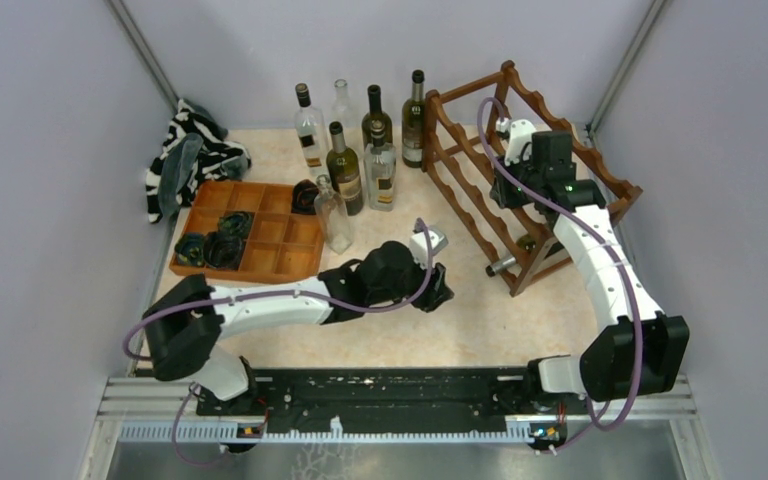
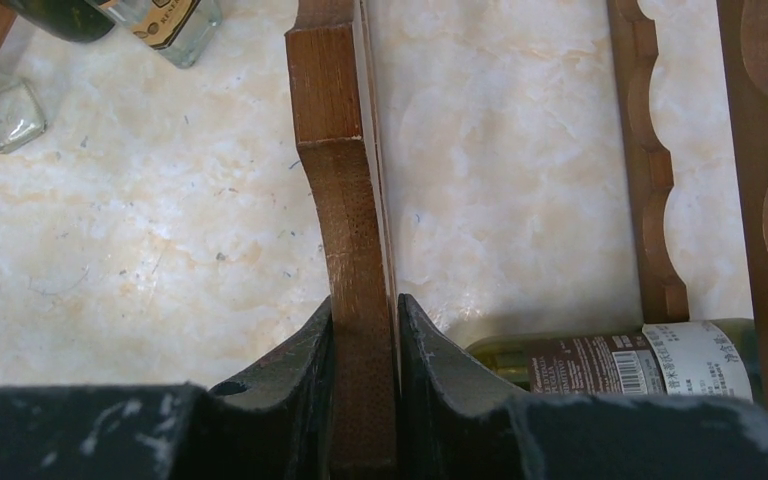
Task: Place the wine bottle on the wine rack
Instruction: Pick up the wine bottle from the center of the board.
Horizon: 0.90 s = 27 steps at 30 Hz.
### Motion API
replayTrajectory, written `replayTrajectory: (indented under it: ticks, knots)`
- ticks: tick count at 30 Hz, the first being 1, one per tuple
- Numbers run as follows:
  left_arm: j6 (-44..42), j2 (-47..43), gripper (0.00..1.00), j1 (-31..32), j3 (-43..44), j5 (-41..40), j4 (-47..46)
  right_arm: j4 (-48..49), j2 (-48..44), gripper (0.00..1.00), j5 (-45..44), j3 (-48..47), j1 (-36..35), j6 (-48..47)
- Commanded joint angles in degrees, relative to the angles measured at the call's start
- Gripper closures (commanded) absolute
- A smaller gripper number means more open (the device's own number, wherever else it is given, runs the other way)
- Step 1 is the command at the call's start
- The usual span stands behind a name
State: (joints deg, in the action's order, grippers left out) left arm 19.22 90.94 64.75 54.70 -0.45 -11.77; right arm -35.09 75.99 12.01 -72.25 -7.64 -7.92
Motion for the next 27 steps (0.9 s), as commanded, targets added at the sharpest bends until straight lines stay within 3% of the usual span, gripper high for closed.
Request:
replayTrajectory:
  ticks: [1, 9, 16, 18, 20, 22, 27]
  knots:
    - [-2.1, -6.56, 0.45, -0.02, -2.1, -6.38, 5.29, 0.41, -3.29, 0.87, -4.66, 0.13, -0.18, 1.79]
    - [-5.01, -15.28, 0.31, -3.24, -2.05, -9.77, 10.96, 1.35, -2.86, 0.97, -7.61, -0.13, -0.22, 1.64]
    - [-7.18, -22.52, 0.23, -7.89, 0.43, -9.02, 15.81, 1.96, -1.53, 0.97, -9.13, -1.49, -0.18, 1.77]
    - [-7.44, -24.55, 0.21, -10.52, 0.79, -7.33, 16.41, 1.43, -1.12, 0.86, -8.18, -2.28, -0.18, 1.63]
    - [-7.25, -26.26, 0.19, -14.36, 1.2, -4.07, 17.12, 0.84, -0.98, 0.63, -6.42, -3.23, -0.18, 1.11]
    - [-7.04, -27.35, 0.18, -18.09, 2.13, -1.26, 18.34, 0.05, -1.14, 0.46, -4.25, -4.43, -0.18, 0.48]
    - [-10.23, -27.79, 0.13, -21.63, 7.49, -2.11, 23.79, -0.83, -3.78, 0.23, 0.59, -7.81, -0.18, -2.05]
